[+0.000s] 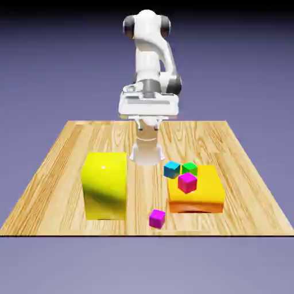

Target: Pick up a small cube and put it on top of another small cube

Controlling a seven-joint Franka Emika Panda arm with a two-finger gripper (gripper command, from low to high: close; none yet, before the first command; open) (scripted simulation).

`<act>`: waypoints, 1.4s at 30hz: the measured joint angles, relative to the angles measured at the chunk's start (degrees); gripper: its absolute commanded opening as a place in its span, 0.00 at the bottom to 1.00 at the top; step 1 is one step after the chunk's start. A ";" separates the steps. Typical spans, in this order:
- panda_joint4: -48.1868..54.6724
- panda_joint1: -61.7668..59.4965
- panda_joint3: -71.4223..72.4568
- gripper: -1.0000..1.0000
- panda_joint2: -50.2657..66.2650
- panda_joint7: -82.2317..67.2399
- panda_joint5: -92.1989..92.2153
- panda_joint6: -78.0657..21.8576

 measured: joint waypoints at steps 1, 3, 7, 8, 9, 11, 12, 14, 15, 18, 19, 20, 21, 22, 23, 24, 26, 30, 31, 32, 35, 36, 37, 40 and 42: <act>0.55 0.82 -0.68 0.50 1.32 -2.49 1.10 -0.49; 1.66 2.45 -2.04 0.50 3.96 -7.48 3.30 -1.47; 3.88 5.71 -4.75 0.50 9.24 -17.44 7.71 -3.42; 4.43 6.52 -5.43 0.50 10.57 -19.93 8.81 -3.91; 4.99 7.34 -6.11 0.50 11.89 -22.43 9.91 -4.40; 6.10 8.97 -7.47 0.50 14.53 -27.41 12.12 -5.38; 6.65 9.78 -8.15 0.50 15.85 -29.90 13.22 -5.87; 7.76 11.41 -9.51 0.50 18.49 -34.88 15.42 -6.85; 8.31 12.23 -10.19 0.50 19.81 -37.38 16.52 -7.34; 9.98 14.67 -12.23 0.50 23.77 -44.85 19.83 -8.81; 10.53 15.49 -12.90 0.50 25.09 -47.34 20.93 -9.29; 11.08 16.34 -13.58 0.50 26.41 -49.84 22.03 -9.78; 11.64 17.18 -14.26 0.50 27.73 -52.33 23.13 -10.27; 12.19 17.99 -14.94 0.50 29.05 -54.82 24.23 -10.76; 12.75 18.80 -15.62 0.50 30.37 -57.31 25.33 -11.25; 13.30 19.60 -16.30 0.50 31.70 -59.80 26.44 -11.74; 14.41 21.26 -17.66 0.50 34.34 -64.79 28.64 -12.72; 16.63 24.45 -20.38 0.50 39.62 -74.75 33.04 -14.68; 17.18 25.27 -21.06 0.50 40.94 -77.24 34.15 -15.17; 17.73 26.08 -21.73 0.50 42.26 -79.74 35.25 -15.65; 19.40 28.53 -23.77 0.50 46.22 -87.21 38.55 -17.12; 19.95 29.34 -24.45 0.50 47.54 -89.70 39.65 -17.61; 20.44 30.07 -25.06 0.50 48.72 -91.92 40.63 -18.05; 22.34 27.65 -21.54 0.50 52.87 -95.79 45.56 -16.18; 24.24 25.22 -18.01 0.50 57.02 -99.67 50.49 -14.32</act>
